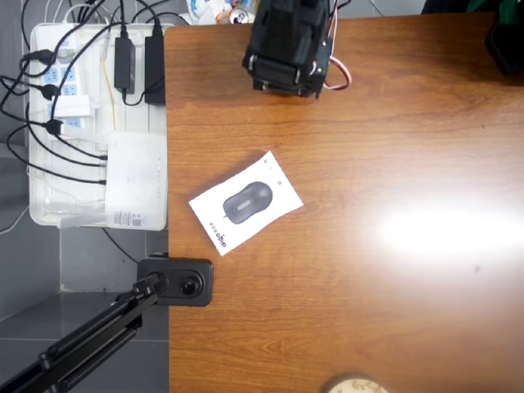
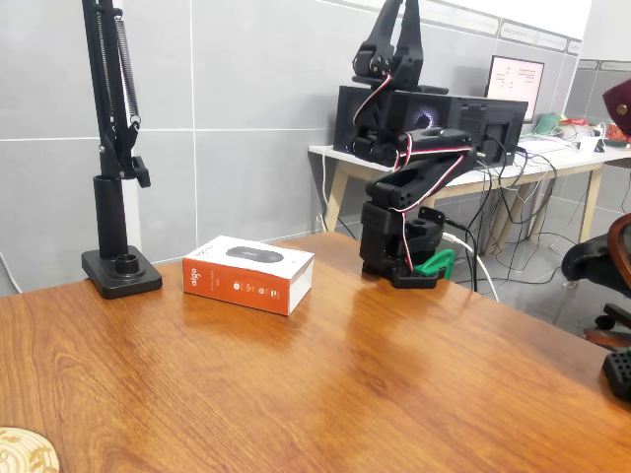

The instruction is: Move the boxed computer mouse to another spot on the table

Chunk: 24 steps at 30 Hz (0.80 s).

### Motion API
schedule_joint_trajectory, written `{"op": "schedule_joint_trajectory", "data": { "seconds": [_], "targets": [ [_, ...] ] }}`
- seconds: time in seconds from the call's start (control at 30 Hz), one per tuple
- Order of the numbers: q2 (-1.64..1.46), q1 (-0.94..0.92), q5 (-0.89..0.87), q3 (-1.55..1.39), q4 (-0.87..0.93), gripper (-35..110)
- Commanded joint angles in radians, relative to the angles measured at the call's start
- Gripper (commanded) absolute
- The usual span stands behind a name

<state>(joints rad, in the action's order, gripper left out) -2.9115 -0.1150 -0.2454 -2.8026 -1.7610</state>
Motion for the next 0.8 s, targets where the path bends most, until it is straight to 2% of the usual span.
{"op": "schedule_joint_trajectory", "data": {
  "seconds": [0.0,0.07,0.23,0.4,0.77],
  "targets": [
    [-0.089,0.037,-0.005,0.002,-0.006,0],
    [-0.198,0.043,-0.011,0.002,-0.008,0],
    [-0.196,0.041,-0.06,0.002,-0.009,0],
    [-0.196,0.041,-0.318,0.002,-0.008,0],
    [-0.196,0.041,-0.279,0.002,-0.008,0]
  ]
}}
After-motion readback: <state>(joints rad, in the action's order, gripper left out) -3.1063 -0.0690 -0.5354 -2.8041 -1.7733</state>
